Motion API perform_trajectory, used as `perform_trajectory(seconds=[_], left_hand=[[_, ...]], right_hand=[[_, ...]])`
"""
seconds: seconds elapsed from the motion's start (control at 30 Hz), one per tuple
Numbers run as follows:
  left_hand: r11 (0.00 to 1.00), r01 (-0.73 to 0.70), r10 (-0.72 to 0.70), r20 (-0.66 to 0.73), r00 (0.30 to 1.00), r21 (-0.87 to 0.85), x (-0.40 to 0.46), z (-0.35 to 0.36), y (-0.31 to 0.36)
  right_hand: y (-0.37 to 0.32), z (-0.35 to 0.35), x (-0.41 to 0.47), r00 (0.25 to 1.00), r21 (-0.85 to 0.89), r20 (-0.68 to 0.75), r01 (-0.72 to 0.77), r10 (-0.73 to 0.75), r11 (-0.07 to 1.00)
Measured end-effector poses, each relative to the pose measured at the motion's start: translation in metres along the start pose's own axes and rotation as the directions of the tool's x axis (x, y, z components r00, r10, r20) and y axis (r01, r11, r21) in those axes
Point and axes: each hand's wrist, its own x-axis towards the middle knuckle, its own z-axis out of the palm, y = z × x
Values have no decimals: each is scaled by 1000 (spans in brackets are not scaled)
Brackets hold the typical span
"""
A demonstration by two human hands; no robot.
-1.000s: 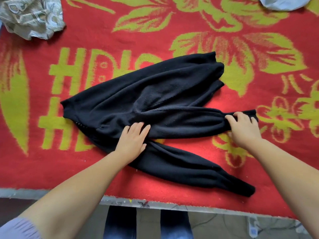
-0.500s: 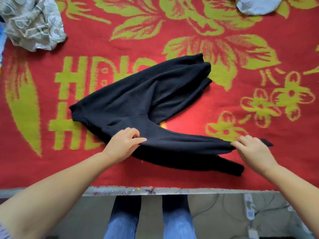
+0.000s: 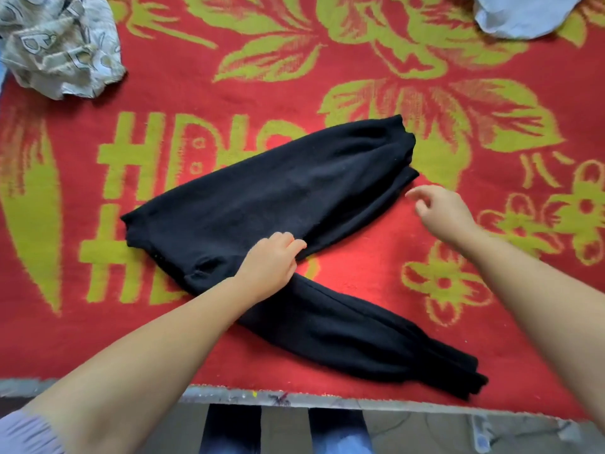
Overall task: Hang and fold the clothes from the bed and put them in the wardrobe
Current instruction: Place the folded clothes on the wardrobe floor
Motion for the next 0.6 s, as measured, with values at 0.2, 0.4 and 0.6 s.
perform_trajectory(seconds=[0.2,0.4,0.6], left_hand=[[859,512,-512,-7,859,7,33,32,4],[887,450,-459,-108,882,-99,25,36,-11],[972,236,-235,-124,964,-10,-7,37,-4]], right_hand=[[-23,3,112,970,431,111,-244,218,868],[-14,14,136,940,379,-59,-290,335,879],[6,1,86,967,207,-218,-86,132,974]])
